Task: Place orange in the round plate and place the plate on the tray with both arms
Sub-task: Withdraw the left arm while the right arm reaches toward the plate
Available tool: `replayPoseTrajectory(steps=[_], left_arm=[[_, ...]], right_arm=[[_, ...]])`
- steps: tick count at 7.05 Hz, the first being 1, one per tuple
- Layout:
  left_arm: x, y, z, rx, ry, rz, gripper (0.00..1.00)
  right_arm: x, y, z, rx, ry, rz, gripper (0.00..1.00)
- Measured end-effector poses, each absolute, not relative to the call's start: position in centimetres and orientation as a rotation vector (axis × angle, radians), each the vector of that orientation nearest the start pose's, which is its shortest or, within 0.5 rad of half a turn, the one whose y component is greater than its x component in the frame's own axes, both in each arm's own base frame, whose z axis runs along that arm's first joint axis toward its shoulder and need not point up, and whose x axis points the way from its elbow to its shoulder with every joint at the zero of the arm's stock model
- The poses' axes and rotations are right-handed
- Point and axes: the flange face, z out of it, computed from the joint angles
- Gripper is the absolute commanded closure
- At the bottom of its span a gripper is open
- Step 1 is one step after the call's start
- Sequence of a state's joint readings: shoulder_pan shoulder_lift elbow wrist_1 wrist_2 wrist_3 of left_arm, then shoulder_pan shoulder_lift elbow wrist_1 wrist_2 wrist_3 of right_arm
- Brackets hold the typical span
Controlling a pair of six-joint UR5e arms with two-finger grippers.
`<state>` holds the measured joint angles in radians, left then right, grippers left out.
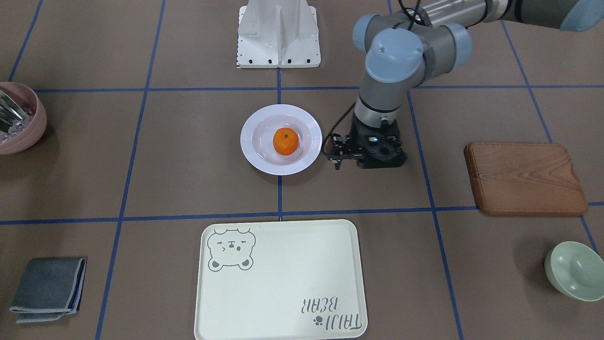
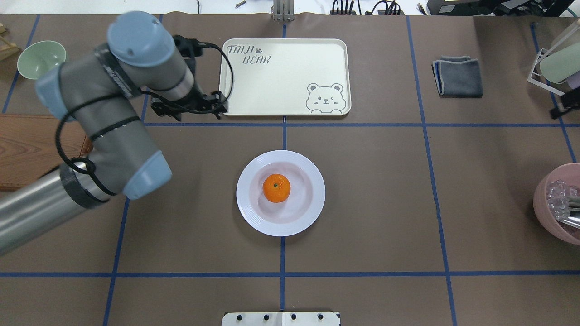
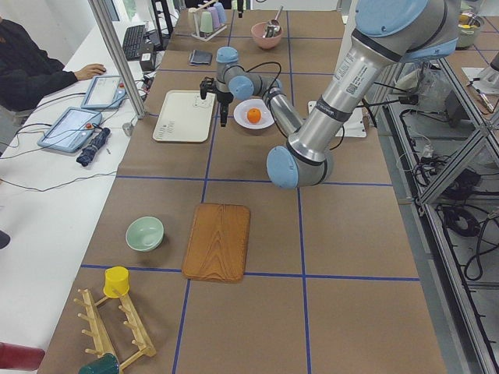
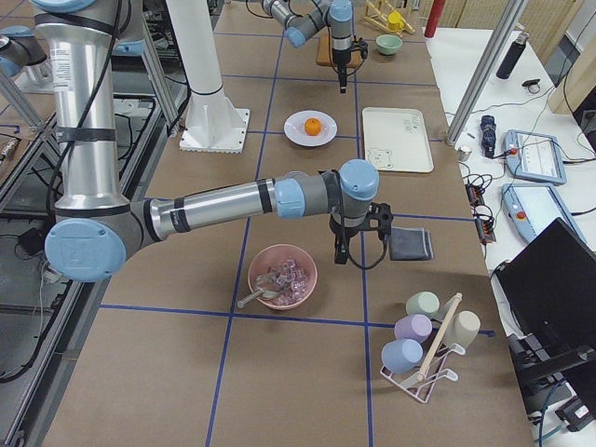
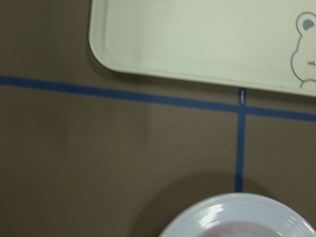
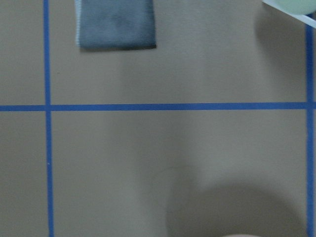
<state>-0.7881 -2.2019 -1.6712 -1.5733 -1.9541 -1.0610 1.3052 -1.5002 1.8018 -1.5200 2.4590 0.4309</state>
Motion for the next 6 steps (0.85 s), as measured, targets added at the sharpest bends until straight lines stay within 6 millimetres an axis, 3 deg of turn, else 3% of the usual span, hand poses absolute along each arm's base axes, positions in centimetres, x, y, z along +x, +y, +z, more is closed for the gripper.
replayPoseTrajectory(steps=[2,3,5,6], left_arm=[[30.9,-59.8,29.8,0.192,0.731,-0.17,0.01],[25.0,-61.7,32.9,0.22,0.699,-0.126,0.01],[14.8,-63.1,38.6,0.24,0.671,-0.022,0.01],[12.7,-63.1,40.0,0.241,0.664,-0.008,0.01]], right_arm=[[-20.1,-53.4,41.4,0.061,-1.014,0.039,0.0],[-26.8,-52.8,37.8,0.1,-1.046,0.09,0.0],[-37.8,-48.9,32.6,0.153,-1.161,0.23,0.0],[-41.2,-46.6,31.6,0.167,-1.224,0.274,0.0]])
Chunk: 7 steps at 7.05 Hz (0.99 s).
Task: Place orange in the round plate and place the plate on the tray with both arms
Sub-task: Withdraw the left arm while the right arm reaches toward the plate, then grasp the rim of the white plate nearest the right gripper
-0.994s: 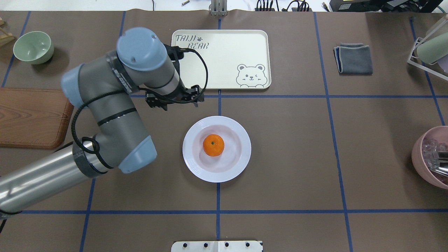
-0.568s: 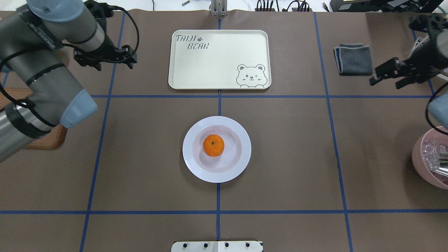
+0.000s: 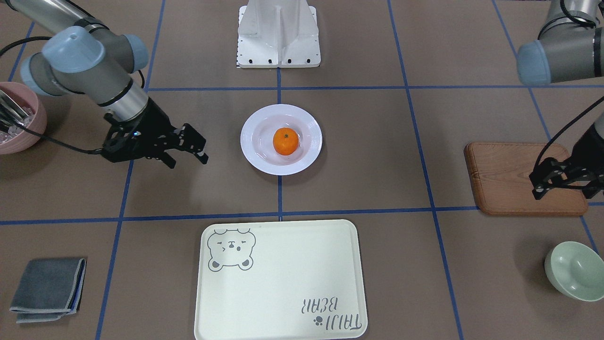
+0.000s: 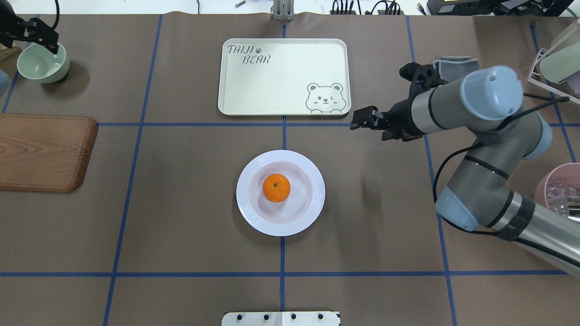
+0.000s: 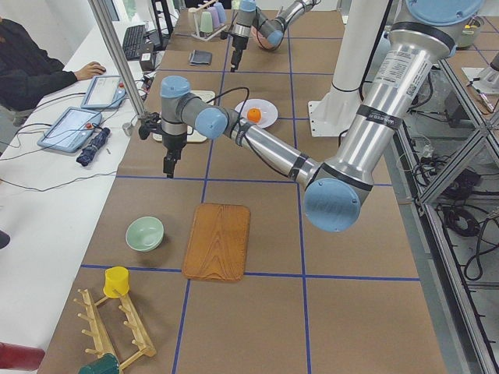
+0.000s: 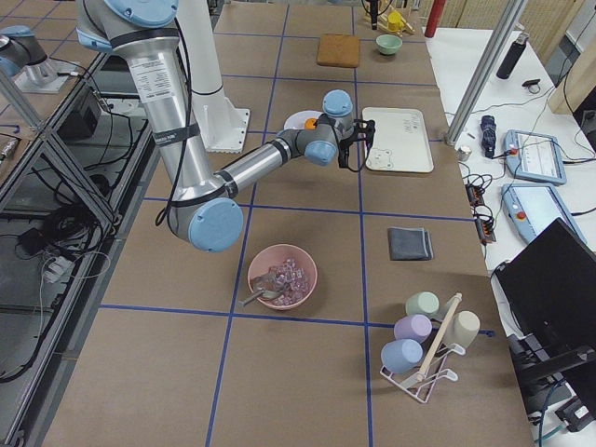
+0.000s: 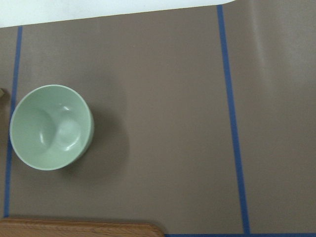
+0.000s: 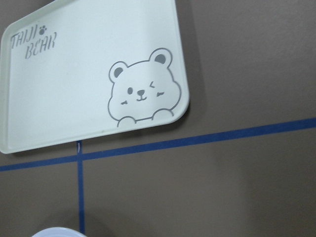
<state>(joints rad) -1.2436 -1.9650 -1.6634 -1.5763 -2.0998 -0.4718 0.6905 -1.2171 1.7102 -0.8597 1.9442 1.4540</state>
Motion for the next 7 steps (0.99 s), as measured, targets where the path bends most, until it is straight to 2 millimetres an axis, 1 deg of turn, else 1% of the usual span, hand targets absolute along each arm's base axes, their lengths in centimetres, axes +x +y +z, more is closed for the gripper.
replayPoseTrajectory(steps=[1,2,4,5,7], left_arm=[[11.5,-63.0,40.9,0.239,0.659,-0.008,0.01],[11.0,-62.8,41.6,0.235,0.655,-0.009,0.01],[10.3,-62.7,42.2,0.231,0.65,-0.018,0.01],[10.2,-62.6,42.5,0.225,0.648,-0.02,0.01],[10.1,-62.5,42.9,0.216,0.645,-0.023,0.01]], right_arm=[[-43.5,-45.0,31.4,0.169,-1.292,0.316,0.0],[-45.0,-44.1,32.1,0.158,-1.36,0.353,0.0],[-47.4,-42.8,34.5,0.167,-1.448,0.4,0.0],[-48.6,-42.0,34.7,0.168,-1.467,0.418,0.0],[-51.0,-39.9,34.3,0.153,-1.488,0.457,0.0]])
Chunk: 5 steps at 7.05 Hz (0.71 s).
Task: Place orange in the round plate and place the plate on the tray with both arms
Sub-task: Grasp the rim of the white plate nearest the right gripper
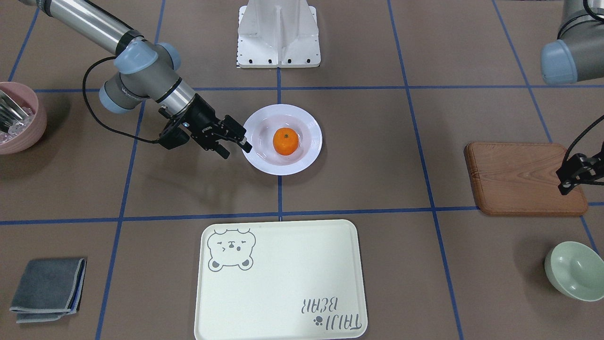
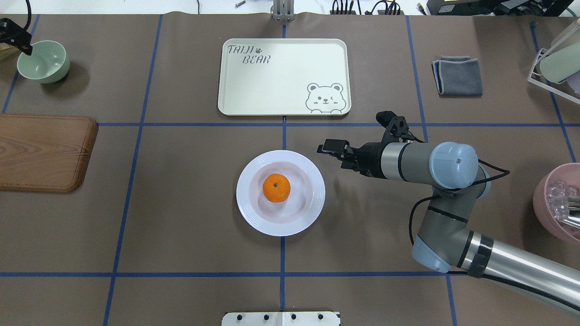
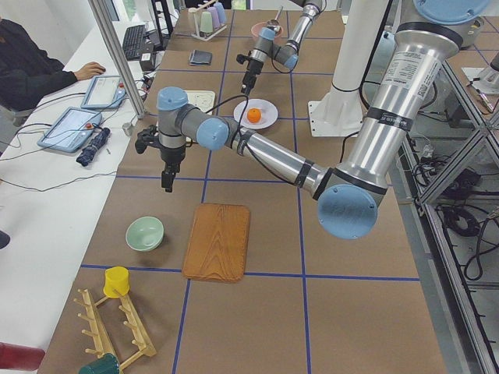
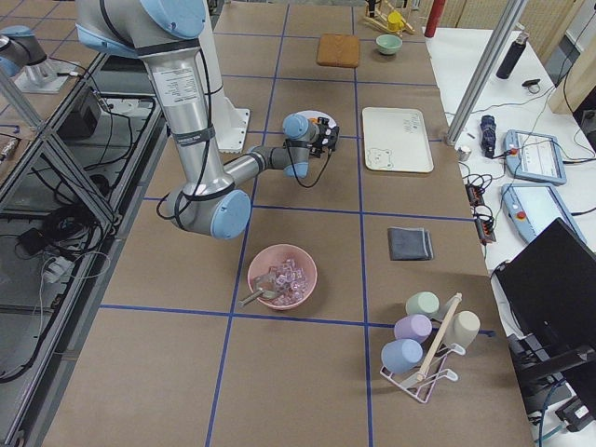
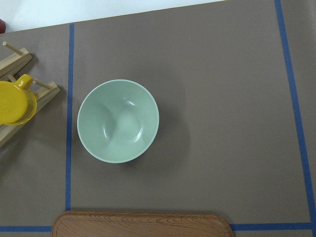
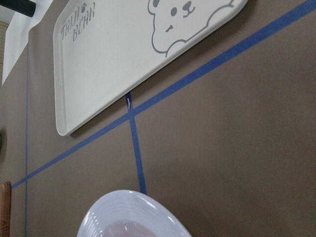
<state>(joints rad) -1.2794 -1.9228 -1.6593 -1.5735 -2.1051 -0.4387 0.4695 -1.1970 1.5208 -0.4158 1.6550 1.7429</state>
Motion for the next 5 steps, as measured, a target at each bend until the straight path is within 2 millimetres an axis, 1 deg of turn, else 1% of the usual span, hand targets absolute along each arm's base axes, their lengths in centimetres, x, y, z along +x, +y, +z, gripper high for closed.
replayPoseTrajectory(steps=[3,5], left_arm=[[10.3,-62.6,43.3,0.208,0.643,-0.024,0.01],[10.5,-62.7,43.6,0.204,0.643,-0.022,0.01]], right_arm=[[-53.0,-37.6,34.1,0.135,-1.497,0.488,0.0],[-53.5,-37.2,34.3,0.129,-1.491,0.488,0.0]])
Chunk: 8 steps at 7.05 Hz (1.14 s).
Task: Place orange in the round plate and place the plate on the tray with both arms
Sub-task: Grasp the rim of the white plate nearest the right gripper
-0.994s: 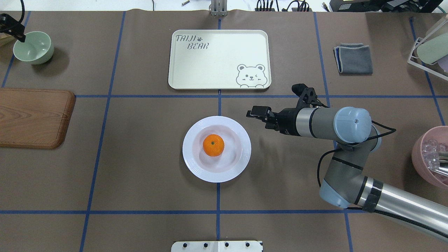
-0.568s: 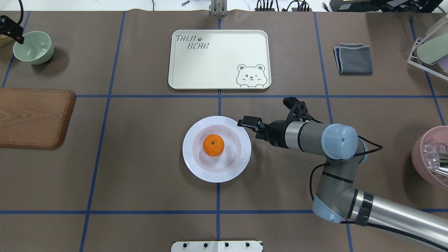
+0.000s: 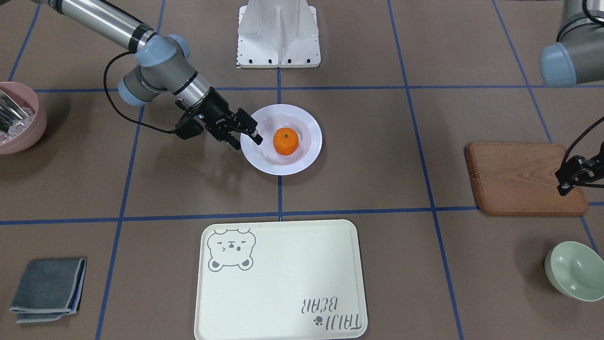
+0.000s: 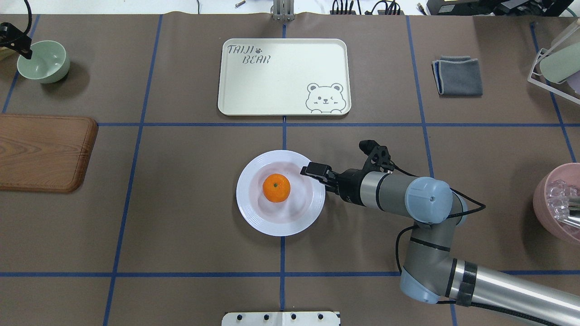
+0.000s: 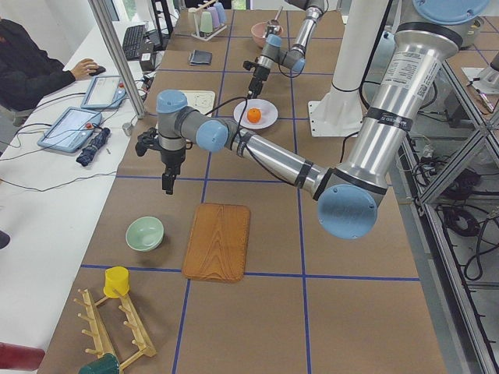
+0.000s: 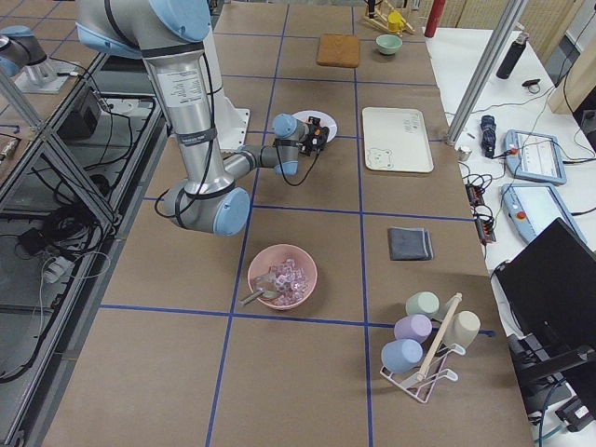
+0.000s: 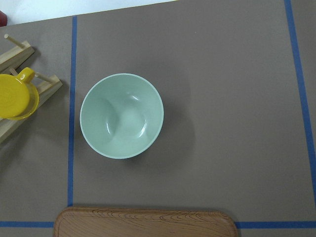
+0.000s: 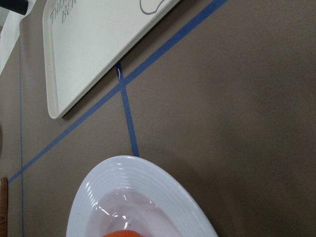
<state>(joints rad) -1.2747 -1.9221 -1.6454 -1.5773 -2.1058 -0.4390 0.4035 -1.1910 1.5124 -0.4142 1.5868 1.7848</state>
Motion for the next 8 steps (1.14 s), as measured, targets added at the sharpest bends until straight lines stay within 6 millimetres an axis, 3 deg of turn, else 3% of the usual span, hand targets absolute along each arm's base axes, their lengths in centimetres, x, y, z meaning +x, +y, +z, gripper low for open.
replayPoseTrajectory(steps=[8], left_arm=[[10.6,-62.8,43.4,0.205,0.642,-0.021,0.01]], right_arm=[[-55.0,-35.4,35.0,0.037,-1.573,0.52,0.0]])
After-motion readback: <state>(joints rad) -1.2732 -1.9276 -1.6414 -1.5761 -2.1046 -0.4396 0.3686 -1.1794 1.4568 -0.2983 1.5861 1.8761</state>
